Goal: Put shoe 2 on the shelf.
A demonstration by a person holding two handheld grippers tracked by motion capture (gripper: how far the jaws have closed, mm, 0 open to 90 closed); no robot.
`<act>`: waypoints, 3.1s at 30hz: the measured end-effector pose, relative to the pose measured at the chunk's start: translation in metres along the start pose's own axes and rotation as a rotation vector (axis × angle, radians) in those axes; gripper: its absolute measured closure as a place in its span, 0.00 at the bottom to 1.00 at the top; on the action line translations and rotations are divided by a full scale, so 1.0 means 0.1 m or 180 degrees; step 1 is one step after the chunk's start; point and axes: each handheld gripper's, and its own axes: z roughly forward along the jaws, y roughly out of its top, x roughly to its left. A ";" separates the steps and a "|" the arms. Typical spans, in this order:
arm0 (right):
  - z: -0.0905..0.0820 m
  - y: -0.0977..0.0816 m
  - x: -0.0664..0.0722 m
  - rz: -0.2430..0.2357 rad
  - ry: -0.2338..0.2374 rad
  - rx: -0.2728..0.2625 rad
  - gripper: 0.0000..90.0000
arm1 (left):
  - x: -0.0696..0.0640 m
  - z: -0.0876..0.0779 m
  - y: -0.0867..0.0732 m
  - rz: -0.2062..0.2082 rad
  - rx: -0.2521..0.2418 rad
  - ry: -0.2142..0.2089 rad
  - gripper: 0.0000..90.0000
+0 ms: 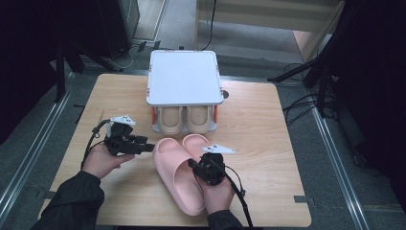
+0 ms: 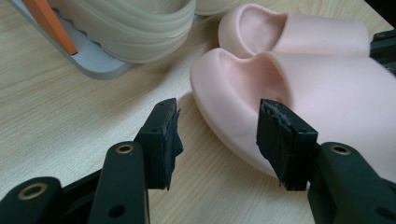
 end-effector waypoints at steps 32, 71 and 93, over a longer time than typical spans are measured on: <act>-0.30 0.32 -0.06 -0.1305 0.1226 0.0444 0.85 | 0.20 -0.27 -0.25 -0.0319 -0.0016 0.0207 0.42; -0.12 1.41 0.31 -0.1939 0.1933 0.0807 0.85 | 0.21 -0.53 -0.65 -0.0531 -0.0094 0.0407 0.42; -0.29 2.04 0.41 -0.2023 0.1907 0.0691 0.84 | 0.26 -0.52 -0.65 -0.0535 -0.0058 0.0408 0.42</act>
